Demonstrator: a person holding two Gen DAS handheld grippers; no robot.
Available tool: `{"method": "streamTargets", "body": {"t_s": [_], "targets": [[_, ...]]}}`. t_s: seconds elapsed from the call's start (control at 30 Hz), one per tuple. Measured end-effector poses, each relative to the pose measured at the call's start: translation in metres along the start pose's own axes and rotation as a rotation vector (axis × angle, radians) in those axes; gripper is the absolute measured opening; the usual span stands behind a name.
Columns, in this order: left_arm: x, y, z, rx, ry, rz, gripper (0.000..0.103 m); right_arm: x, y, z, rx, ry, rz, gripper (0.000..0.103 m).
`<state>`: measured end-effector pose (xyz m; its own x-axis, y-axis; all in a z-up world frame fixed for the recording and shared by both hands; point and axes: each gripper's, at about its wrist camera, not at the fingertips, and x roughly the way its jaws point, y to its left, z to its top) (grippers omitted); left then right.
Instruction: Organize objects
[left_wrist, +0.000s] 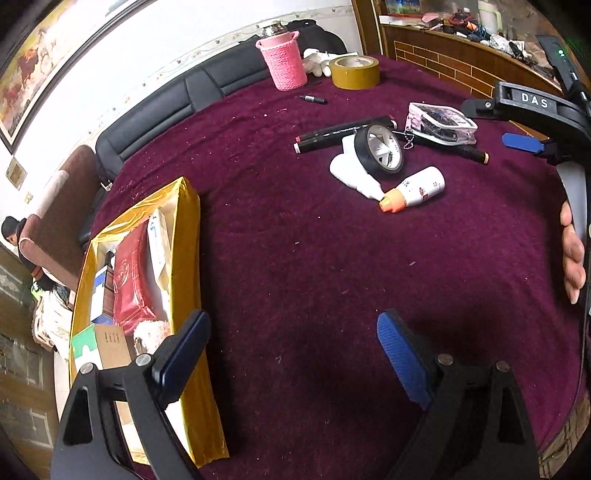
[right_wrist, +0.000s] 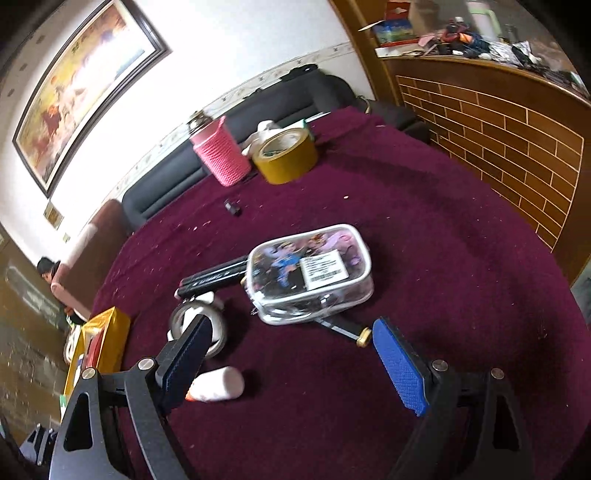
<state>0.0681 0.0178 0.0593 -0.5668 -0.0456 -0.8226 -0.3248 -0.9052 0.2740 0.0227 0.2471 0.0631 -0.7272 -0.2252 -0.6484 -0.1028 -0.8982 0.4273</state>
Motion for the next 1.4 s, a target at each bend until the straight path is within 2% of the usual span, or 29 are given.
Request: {"method": "streamTargets", "body": {"t_s": [0.2, 0.27, 0.4, 0.5, 0.53, 0.63, 0.67, 0.7, 0.73, 0.77, 0.8, 1.13, 1.17, 1.2, 1.33, 1.4], "targets": [[0.011, -0.012, 0.014, 0.024, 0.006, -0.024, 0.091, 0.003, -0.026, 0.002, 0.065, -0.041, 0.002, 0.092], [0.019, -0.009, 0.025, -0.015, 0.0, -0.062, 0.091, 0.006, -0.036, 0.002, 0.091, -0.038, 0.001, 0.092], [0.041, 0.004, 0.049, -0.156, 0.014, -0.148, 0.091, 0.015, -0.051, 0.002, 0.155, 0.008, 0.018, 0.092], [0.058, 0.005, 0.068, -0.238, 0.024, -0.214, 0.091, 0.017, -0.055, 0.003, 0.162, 0.02, 0.014, 0.092], [0.064, 0.004, 0.073, -0.249, 0.023, -0.221, 0.091, 0.018, -0.055, 0.003, 0.162, 0.022, 0.015, 0.092], [0.081, -0.006, 0.088, -0.235, 0.011, -0.183, 0.091, 0.019, -0.055, 0.003, 0.158, 0.027, 0.015, 0.093], [0.085, -0.011, 0.092, -0.203, -0.007, -0.17, 0.087, 0.02, -0.055, 0.003, 0.155, 0.028, 0.015, 0.093], [0.086, -0.014, 0.094, -0.18, -0.023, -0.158, 0.072, 0.019, -0.054, 0.003, 0.152, 0.027, 0.013, 0.093], [0.087, -0.016, 0.094, -0.159, -0.037, -0.145, 0.066, 0.019, -0.054, 0.003, 0.148, 0.026, 0.012, 0.093], [0.087, -0.017, 0.095, -0.149, -0.06, -0.171, 0.058, 0.019, -0.054, 0.003, 0.146, 0.025, 0.013, 0.093], [0.088, -0.016, 0.097, -0.148, -0.062, -0.182, 0.055, 0.019, -0.053, 0.003, 0.143, 0.025, 0.014, 0.093], [0.107, -0.021, 0.113, -0.161, -0.04, -0.235, 0.056, 0.02, -0.051, 0.002, 0.12, 0.031, 0.017, 0.094], [0.109, -0.022, 0.113, -0.168, -0.035, -0.246, 0.054, 0.02, -0.051, 0.002, 0.117, 0.032, 0.015, 0.094], [0.11, -0.022, 0.114, -0.17, -0.035, -0.259, 0.048, 0.021, -0.05, 0.002, 0.113, 0.034, 0.011, 0.094], [0.108, -0.023, 0.112, -0.172, -0.053, -0.276, 0.043, 0.023, -0.048, 0.002, 0.101, 0.039, 0.005, 0.094], [0.104, -0.017, 0.11, -0.184, -0.065, -0.297, 0.033, 0.024, -0.048, 0.001, 0.094, 0.039, -0.001, 0.094]]}}
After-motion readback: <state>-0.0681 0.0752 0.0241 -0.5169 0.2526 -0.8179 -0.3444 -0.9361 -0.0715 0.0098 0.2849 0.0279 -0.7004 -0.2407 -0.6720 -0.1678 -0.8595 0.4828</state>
